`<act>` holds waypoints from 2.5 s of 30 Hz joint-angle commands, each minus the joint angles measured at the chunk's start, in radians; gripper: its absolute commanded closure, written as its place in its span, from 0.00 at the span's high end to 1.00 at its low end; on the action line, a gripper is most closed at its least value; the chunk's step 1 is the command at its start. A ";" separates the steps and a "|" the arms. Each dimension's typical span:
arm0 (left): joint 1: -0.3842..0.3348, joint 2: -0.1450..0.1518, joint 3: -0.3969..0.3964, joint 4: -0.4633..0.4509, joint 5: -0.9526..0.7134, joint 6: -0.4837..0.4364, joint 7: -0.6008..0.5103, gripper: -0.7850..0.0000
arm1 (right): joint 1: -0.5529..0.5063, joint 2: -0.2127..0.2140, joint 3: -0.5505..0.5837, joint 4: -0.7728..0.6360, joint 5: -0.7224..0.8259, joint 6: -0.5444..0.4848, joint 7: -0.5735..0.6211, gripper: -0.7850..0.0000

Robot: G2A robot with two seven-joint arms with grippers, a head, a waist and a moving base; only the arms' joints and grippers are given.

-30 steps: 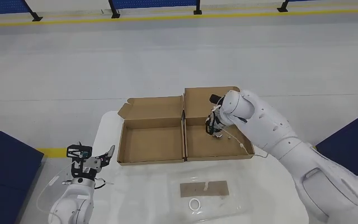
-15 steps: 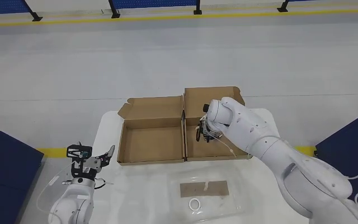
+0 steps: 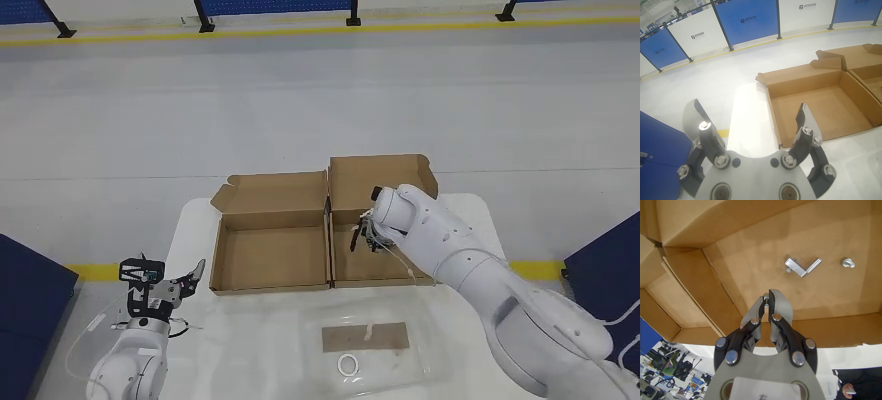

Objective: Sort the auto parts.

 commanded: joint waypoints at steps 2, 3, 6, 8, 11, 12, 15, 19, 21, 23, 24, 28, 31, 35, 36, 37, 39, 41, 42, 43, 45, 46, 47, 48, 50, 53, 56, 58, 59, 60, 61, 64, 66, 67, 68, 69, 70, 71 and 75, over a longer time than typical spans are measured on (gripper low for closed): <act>0.000 0.000 0.000 0.000 0.000 0.000 0.000 1.00 | 0.000 -0.019 0.003 0.042 0.013 -0.012 -0.018 0.00; 0.000 0.000 0.000 0.000 0.000 0.000 0.000 1.00 | 0.000 -0.025 0.004 0.057 0.019 -0.016 -0.021 0.00; 0.000 0.000 0.000 0.000 0.000 0.000 0.000 1.00 | 0.002 -0.045 0.007 0.100 0.031 -0.026 -0.032 0.00; 0.000 0.000 0.000 0.000 0.000 0.000 0.000 1.00 | 0.004 -0.057 0.006 0.125 0.033 -0.034 -0.036 0.00; 0.000 0.000 0.000 0.000 0.000 0.000 0.000 1.00 | 0.006 -0.075 0.003 0.161 0.031 -0.039 -0.042 0.00; 0.000 0.000 0.000 0.000 0.000 0.000 0.000 1.00 | 0.007 -0.081 0.003 0.172 0.030 -0.042 -0.044 0.00; 0.000 0.000 0.000 0.000 0.000 0.000 0.000 1.00 | 0.008 -0.097 0.002 0.202 0.030 -0.050 -0.050 0.00; 0.000 0.000 0.000 0.000 0.000 0.000 0.000 1.00 | 0.013 -0.116 0.004 0.236 0.027 -0.061 -0.051 0.00; 0.000 0.000 0.000 0.000 0.000 0.000 0.000 1.00 | 0.017 -0.124 0.005 0.250 0.025 -0.065 -0.052 0.00; 0.000 0.000 0.000 0.000 0.000 0.000 0.000 1.00 | 0.019 -0.132 0.009 0.265 0.029 -0.072 -0.053 0.16; 0.000 0.000 0.000 0.000 0.000 0.000 0.000 1.00 | 0.020 -0.135 0.011 0.272 0.029 -0.075 -0.054 0.18; 0.000 0.000 0.000 0.000 0.000 0.000 0.000 1.00 | 0.021 -0.148 0.015 0.296 0.026 -0.084 -0.053 0.22; 0.000 0.000 0.000 0.000 0.000 0.000 0.000 1.00 | 0.031 -0.154 0.033 0.311 0.044 -0.106 -0.062 0.38; 0.000 0.000 0.000 0.000 0.000 0.000 0.000 1.00 | 0.050 -0.153 0.057 0.308 0.058 -0.142 -0.067 1.00; 0.000 0.000 0.000 0.000 0.000 0.000 0.000 1.00 | 0.054 -0.152 0.061 0.302 0.057 -0.146 -0.065 1.00; 0.000 0.000 0.000 0.000 0.000 0.000 0.000 1.00 | 0.058 -0.150 0.067 0.294 0.058 -0.152 -0.061 1.00; 0.000 0.000 0.000 0.000 0.000 0.000 0.000 1.00 | 0.069 -0.143 0.078 0.279 0.053 -0.154 -0.057 1.00; 0.000 0.000 0.000 0.000 0.000 0.000 0.000 1.00 | 0.077 -0.132 0.093 0.252 0.055 -0.160 -0.043 1.00; 0.000 0.000 0.000 0.000 0.000 0.000 0.000 1.00 | 0.081 -0.125 0.103 0.236 0.056 -0.162 -0.037 1.00; 0.000 0.000 0.000 0.000 0.000 0.000 0.000 1.00 | 0.083 -0.117 0.116 0.216 0.062 -0.168 -0.029 1.00; 0.000 0.000 0.000 0.000 0.000 0.000 0.000 1.00 | 0.086 -0.097 0.140 0.174 0.066 -0.177 0.006 1.00; 0.000 0.000 0.000 0.000 0.000 0.000 0.000 1.00 | 0.086 -0.093 0.146 0.166 0.068 -0.180 0.011 1.00; 0.000 0.000 0.000 0.000 0.000 0.000 0.000 1.00 | 0.086 -0.093 0.146 0.166 0.068 -0.180 0.011 1.00; 0.000 0.000 0.000 0.000 0.000 0.000 0.000 1.00 | 0.086 -0.093 0.146 0.166 0.068 -0.180 0.011 1.00; 0.000 0.000 0.000 0.000 0.000 0.000 0.000 1.00 | 0.086 -0.093 0.146 0.166 0.068 -0.180 0.011 1.00; 0.000 0.000 0.000 0.000 0.000 0.000 0.000 1.00 | 0.086 -0.093 0.146 0.166 0.068 -0.180 0.011 1.00; 0.000 0.000 0.000 0.000 0.000 0.000 0.000 1.00 | 0.086 -0.093 0.146 0.166 0.068 -0.180 0.011 1.00; 0.000 0.000 0.000 0.000 0.000 0.000 0.000 1.00 | 0.078 -0.092 0.151 0.162 0.075 -0.190 0.003 1.00; 0.000 0.000 0.000 0.000 0.000 0.000 0.000 1.00 | 0.074 -0.090 0.164 0.153 0.092 -0.207 -0.003 1.00; 0.000 0.000 0.000 0.000 0.000 0.000 0.000 1.00 | 0.074 -0.086 0.181 0.137 0.113 -0.234 0.002 1.00; 0.000 0.000 0.000 0.000 0.000 0.000 0.000 1.00 | 0.069 -0.080 0.199 0.126 0.131 -0.267 0.010 1.00; 0.000 0.000 0.000 0.000 0.000 0.000 0.000 1.00 | 0.053 -0.056 0.247 0.075 0.169 -0.366 0.067 1.00; 0.000 0.000 0.000 0.000 0.000 0.000 0.000 1.00 | 0.036 -0.033 0.279 0.024 0.179 -0.432 0.116 1.00; 0.000 0.000 0.000 0.000 0.000 0.000 0.000 1.00 | 0.020 -0.020 0.303 -0.009 0.197 -0.463 0.145 1.00; 0.000 0.000 0.000 0.000 0.000 0.000 0.000 1.00 | 0.005 -0.006 0.329 -0.039 0.210 -0.485 0.167 1.00; 0.000 0.000 0.000 0.000 0.000 0.000 0.000 1.00 | -0.013 0.010 0.355 -0.076 0.212 -0.504 0.185 1.00; 0.000 0.000 0.000 0.000 0.000 0.000 0.000 1.00 | -0.034 0.027 0.385 -0.117 0.220 -0.519 0.203 1.00; 0.000 0.000 0.000 0.000 0.000 0.000 0.000 1.00 | -0.060 0.045 0.418 -0.163 0.228 -0.528 0.225 1.00; 0.000 0.000 0.000 0.000 0.000 0.000 0.000 1.00 | -0.200 0.117 0.565 -0.393 0.241 -0.526 0.296 1.00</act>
